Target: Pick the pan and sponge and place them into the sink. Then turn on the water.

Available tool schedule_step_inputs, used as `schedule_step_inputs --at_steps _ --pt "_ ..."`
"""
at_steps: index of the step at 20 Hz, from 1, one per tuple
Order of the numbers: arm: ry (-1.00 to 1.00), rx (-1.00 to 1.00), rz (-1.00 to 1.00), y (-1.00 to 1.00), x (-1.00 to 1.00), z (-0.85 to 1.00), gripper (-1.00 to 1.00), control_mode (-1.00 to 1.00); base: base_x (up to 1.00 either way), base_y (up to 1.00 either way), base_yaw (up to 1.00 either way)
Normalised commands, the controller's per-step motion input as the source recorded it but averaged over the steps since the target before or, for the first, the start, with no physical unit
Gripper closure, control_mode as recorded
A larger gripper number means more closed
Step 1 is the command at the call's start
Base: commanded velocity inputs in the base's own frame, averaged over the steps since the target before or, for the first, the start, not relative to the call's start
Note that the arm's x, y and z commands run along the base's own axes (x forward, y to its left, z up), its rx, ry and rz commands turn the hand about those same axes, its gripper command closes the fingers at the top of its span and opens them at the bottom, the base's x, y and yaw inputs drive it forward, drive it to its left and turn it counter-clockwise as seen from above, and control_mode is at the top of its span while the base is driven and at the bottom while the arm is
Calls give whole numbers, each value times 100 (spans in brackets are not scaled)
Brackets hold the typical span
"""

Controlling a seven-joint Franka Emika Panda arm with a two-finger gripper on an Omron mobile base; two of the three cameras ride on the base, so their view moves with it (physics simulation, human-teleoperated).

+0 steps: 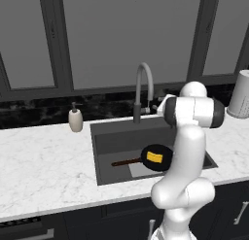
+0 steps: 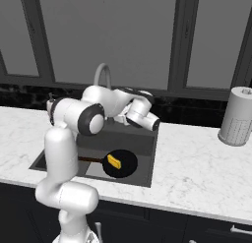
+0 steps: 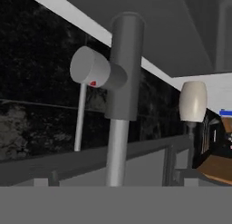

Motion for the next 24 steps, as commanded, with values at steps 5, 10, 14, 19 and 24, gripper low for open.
schedule_step_inputs --at_steps 5,10,14,19,24 --pt "0 0 3 7 46 -18 -100 -100 0 0 0" --pt "0 0 3 6 44 -22 -100 -100 0 0 0" --pt "0 0 2 8 43 -25 -100 -100 0 0 0" --pt "0 0 1 5 36 -19 -100 -100 0 0 0" --pt "0 0 0 1 28 -4 -100 -100 0 0 0"
